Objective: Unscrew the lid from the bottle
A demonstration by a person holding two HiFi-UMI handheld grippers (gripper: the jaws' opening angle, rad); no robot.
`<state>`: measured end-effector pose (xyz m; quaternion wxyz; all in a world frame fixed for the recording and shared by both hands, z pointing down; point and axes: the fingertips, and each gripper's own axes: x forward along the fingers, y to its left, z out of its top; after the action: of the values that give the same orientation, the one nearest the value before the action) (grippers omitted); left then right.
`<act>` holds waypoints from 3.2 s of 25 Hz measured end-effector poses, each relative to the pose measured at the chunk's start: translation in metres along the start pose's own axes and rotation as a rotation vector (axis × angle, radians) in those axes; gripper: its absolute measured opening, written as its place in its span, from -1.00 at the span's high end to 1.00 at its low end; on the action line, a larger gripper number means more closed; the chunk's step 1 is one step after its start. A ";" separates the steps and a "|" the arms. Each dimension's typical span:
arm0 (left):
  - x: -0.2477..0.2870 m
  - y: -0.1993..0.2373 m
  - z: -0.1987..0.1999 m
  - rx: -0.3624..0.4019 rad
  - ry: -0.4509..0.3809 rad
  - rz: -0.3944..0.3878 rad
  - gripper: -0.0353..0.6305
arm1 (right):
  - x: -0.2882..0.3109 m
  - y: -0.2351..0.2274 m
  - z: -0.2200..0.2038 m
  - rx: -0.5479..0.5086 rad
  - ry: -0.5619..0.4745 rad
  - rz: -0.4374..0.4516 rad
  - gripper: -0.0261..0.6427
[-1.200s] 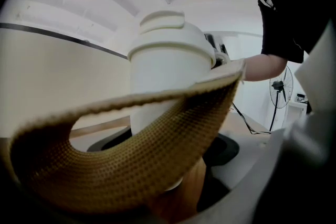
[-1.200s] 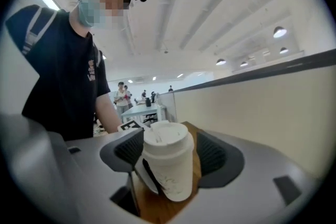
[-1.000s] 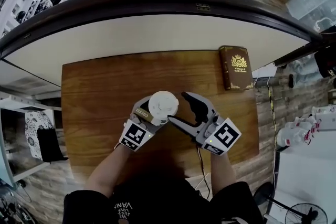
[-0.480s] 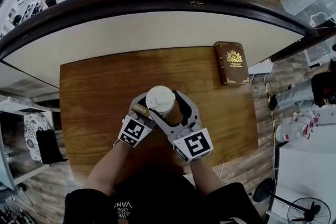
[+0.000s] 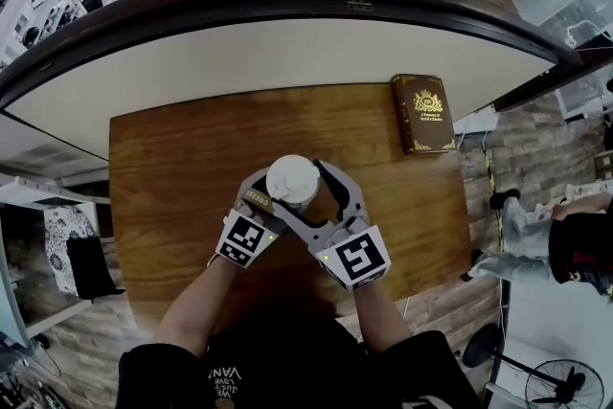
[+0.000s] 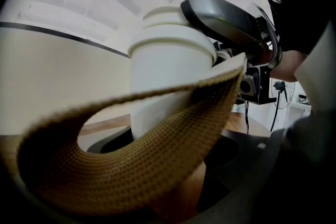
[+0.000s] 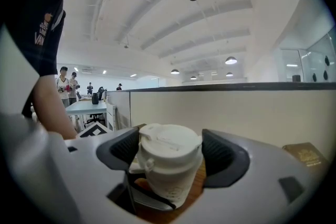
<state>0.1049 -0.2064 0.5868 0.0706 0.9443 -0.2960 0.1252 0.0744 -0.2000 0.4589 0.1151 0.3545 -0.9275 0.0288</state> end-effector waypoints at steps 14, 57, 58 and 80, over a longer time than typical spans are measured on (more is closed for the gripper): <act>0.000 0.003 -0.003 -0.018 0.009 0.012 -0.23 | 0.007 -0.002 0.002 -0.011 -0.013 -0.083 -0.09; -0.160 0.004 0.050 -0.042 -0.038 -0.003 -0.23 | -0.148 0.045 0.115 0.283 -0.375 -0.443 -0.09; -0.169 0.003 0.052 -0.042 -0.046 -0.009 -0.23 | -0.149 0.051 0.115 0.287 -0.376 -0.450 -0.09; -0.281 -0.033 0.088 0.031 -0.135 -0.126 0.80 | -0.146 0.153 0.086 0.346 -0.338 -0.564 -0.09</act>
<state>-0.0816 -0.0457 0.4219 0.0434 0.9683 -0.2383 0.0610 0.0615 -0.0020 0.3454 -0.0981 0.6102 -0.7806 0.0934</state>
